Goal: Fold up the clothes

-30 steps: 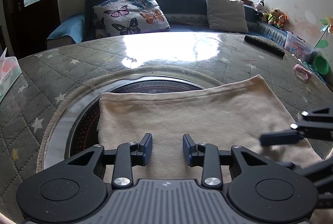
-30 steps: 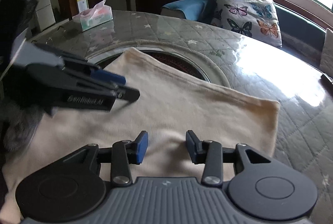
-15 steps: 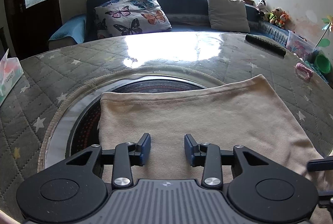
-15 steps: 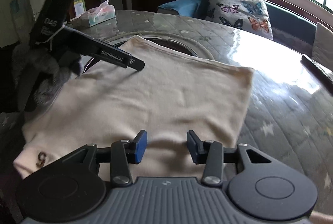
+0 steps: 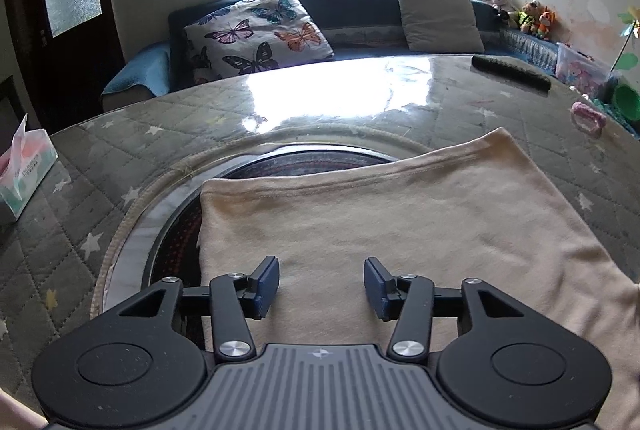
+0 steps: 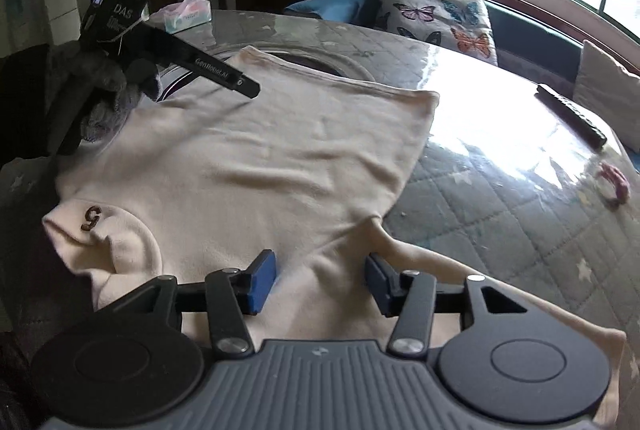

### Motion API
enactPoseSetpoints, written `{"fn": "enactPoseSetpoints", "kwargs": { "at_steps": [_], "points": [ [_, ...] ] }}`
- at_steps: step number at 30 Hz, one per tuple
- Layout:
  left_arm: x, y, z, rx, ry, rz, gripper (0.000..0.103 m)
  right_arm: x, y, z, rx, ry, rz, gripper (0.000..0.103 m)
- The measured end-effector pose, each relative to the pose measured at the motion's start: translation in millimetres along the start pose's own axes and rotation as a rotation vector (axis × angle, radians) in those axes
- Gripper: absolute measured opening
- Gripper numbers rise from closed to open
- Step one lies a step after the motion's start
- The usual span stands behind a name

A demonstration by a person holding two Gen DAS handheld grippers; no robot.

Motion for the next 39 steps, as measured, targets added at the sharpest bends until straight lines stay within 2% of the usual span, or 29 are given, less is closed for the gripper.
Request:
{"fn": "enactPoseSetpoints", "kwargs": {
  "at_steps": [4, 8, 10, 14, 20, 28, 36, 39],
  "points": [
    [-1.2, 0.5, 1.3, 0.005, -0.009, -0.008, 0.053, -13.8, -4.5, -12.9, 0.059, -0.008, -0.058, 0.051],
    [-1.1, 1.6, -2.1, 0.009, -0.021, -0.005, 0.053, -25.3, 5.1, -9.3, 0.028, 0.001, -0.110, 0.051],
    [2.3, 2.2, -8.4, 0.014, -0.020, 0.007, 0.053, -21.7, 10.2, -12.6, 0.027, 0.011, -0.096, 0.051],
    [22.3, 5.5, -30.6, 0.044, 0.032, 0.044, 0.057, -6.6, 15.9, -28.7, 0.034, 0.013, -0.021, 0.052],
    [69.5, 26.7, -59.7, 0.056, 0.140, 0.116, 0.069, 35.1, 34.2, -47.7, 0.038, 0.132, 0.128, 0.053],
    [117.2, 57.2, -74.3, 0.039, 0.218, 0.187, 0.069, 95.7, 70.2, -53.5, 0.012, 0.314, 0.325, 0.053],
    [150.8, 85.1, -78.2, 0.011, 0.258, 0.266, 0.068, 145.6, 100.5, -56.7, -0.004, 0.427, 0.480, 0.053],
    [156.4, 91.5, -80.6, 0.010, 0.258, 0.291, 0.068, 158.5, 109.2, -52.7, -0.019, 0.442, 0.538, 0.051]
  ]
}}
Point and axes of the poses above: each gripper's, at about its wrist camera, not at the fingertips, and z roughly the way its jaws point, x to its right, y to its underside, the point moved 3 cm from there along z, roughly the way its jaws point, and after that the axes turned 10 degrees about y, right-handed, at the moved point
